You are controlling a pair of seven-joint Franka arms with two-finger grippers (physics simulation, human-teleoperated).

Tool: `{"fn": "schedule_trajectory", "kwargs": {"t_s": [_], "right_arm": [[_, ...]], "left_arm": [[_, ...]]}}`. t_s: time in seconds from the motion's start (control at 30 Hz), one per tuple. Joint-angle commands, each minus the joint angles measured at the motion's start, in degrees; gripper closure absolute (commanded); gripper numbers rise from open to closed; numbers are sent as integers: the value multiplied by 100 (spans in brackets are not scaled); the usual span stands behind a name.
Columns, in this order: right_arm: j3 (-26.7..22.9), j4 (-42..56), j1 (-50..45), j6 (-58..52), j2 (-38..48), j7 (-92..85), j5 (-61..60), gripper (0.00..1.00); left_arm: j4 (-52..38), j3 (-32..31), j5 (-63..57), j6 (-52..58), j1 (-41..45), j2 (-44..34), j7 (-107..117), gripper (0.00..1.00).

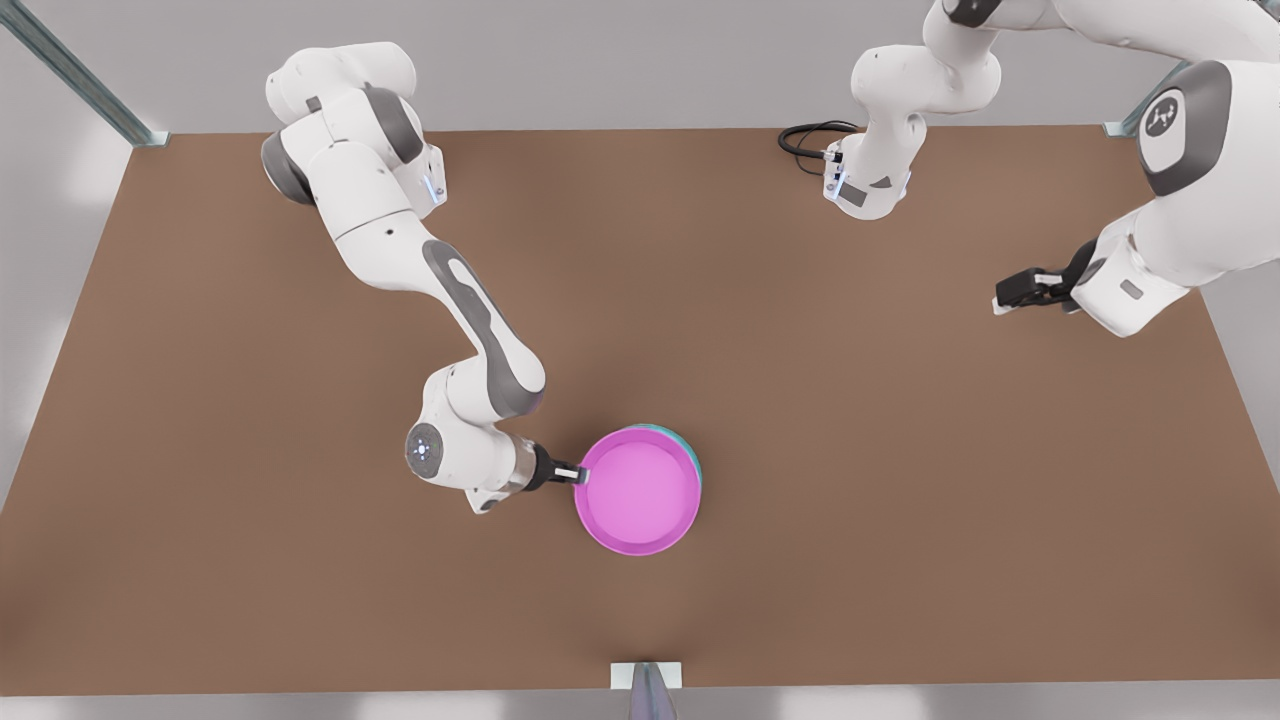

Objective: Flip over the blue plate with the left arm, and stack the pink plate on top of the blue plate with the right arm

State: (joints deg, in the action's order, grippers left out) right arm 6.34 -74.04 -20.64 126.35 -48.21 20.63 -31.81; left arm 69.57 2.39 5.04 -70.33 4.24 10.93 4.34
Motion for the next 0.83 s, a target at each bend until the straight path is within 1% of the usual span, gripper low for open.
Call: {"fn": "schedule_trajectory", "kwargs": {"t_s": [0.0, 0.07, 0.13, 0.2, 0.23, 0.27, 0.3, 0.33, 0.37, 0.4, 0.43, 0.5, 0.53, 0.6, 0.63, 0.67, 0.8], "right_arm": [[-1, -5, -1, -58, 39, 969, 16, 0], [-1, -23, -1, -32, 118, 960, 16, 0], [-159, -102, 51, -102, 320, 907, 34, 0], [-475, -14, 420, -1260, 760, 354, 1246, 0], [-502, 311, 913, -2438, 935, 3, 1993, 0], [-703, 557, 1001, -3168, 1102, -86, 3098, 0], [-818, 584, 1212, -3240, 1515, -673, 3646, 0], [-906, 531, 1352, -3511, 1814, -1088, 3594, 0], [-906, 119, 1660, -4013, 2428, -1141, 3356, 0], [-906, -575, 1686, -3952, 3281, -1185, 3374, 0], [-906, -928, 1678, -3925, 3853, -1185, 3444, 0], [-897, -1209, 1686, -4031, 4433, -1202, 3444, 0], [-897, -1359, 1695, -3925, 4574, -1562, 3435, 0], [-924, -1297, 1739, -4013, 4680, -1984, 3435, 0], [-924, -1288, 1748, -4171, 4671, -1984, 3427, 0], [-924, -1262, 1862, -4171, 4645, -2090, 3356, 0], [-906, -1209, 1845, -4303, 4619, -2055, 3356, 0]], "left_arm": [[4, -2, 41, 264, -11, 5, -56, 0], [4, 24, -38, 370, -3, -12, -47, 0], [-4, 42, -47, 353, -11, 5, -47, 0], [-13, 42, -38, 362, -11, 5, -47, 0], [-4, 42, -38, 370, -11, 5, -47, 0], [-4, 42, -38, 388, -3, 5, -47, 0], [-13, 42, -29, 449, -3, -21, -56, 0], [-22, 33, 24, 590, -3, -30, -47, 0], [-22, 7, 41, 608, -3, -21, -56, 0], [-40, 7, 50, 573, -3, -4, -56, 0], [-57, -2, 50, 529, -3, 32, -47, 0], [-75, 7, 33, 537, -3, 23, -20, 0], [-75, -2, 41, 529, -3, 40, -3, 0], [-75, 33, 41, 529, -11, 93, -47, 0], [-75, 33, 41, 529, -11, 93, -47, 0], [-75, 33, 15, 529, -11, 93, -38, 0], [-75, 42, -11, 537, -11, 102, -38, 0]]}}
